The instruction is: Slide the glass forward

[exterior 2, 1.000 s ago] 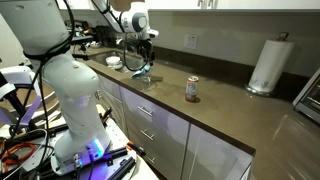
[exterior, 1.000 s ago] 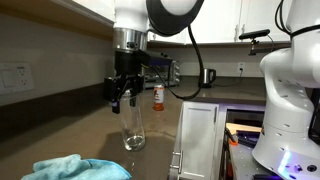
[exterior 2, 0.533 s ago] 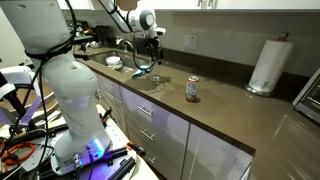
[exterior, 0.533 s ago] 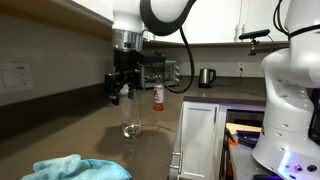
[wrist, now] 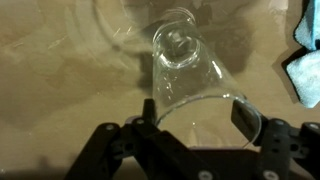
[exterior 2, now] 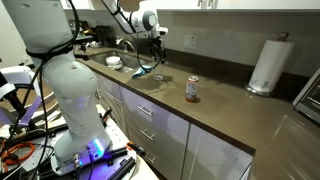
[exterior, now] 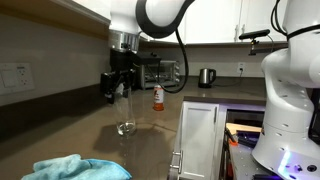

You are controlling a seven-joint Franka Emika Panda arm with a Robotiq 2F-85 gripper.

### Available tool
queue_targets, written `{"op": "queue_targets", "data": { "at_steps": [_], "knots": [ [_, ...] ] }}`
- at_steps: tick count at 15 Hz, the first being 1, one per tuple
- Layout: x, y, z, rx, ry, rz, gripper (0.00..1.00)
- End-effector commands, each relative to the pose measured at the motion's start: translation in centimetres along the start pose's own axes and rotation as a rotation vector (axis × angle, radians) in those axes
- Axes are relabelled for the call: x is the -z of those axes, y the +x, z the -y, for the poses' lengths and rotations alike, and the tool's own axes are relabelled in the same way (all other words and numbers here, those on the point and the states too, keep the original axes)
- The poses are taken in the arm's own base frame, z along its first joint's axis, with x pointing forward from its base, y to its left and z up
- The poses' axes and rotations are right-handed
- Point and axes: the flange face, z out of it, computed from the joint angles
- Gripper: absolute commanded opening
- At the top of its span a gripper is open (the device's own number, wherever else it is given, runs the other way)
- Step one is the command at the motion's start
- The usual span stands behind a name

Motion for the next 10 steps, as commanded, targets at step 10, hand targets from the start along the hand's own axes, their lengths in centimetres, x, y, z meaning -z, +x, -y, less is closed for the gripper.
{"op": "queue_targets", "data": {
  "at_steps": [10],
  "knots": [
    [-0.44,1.50,0.33,0.067,0.032,-0.067,0.69]
  ]
}}
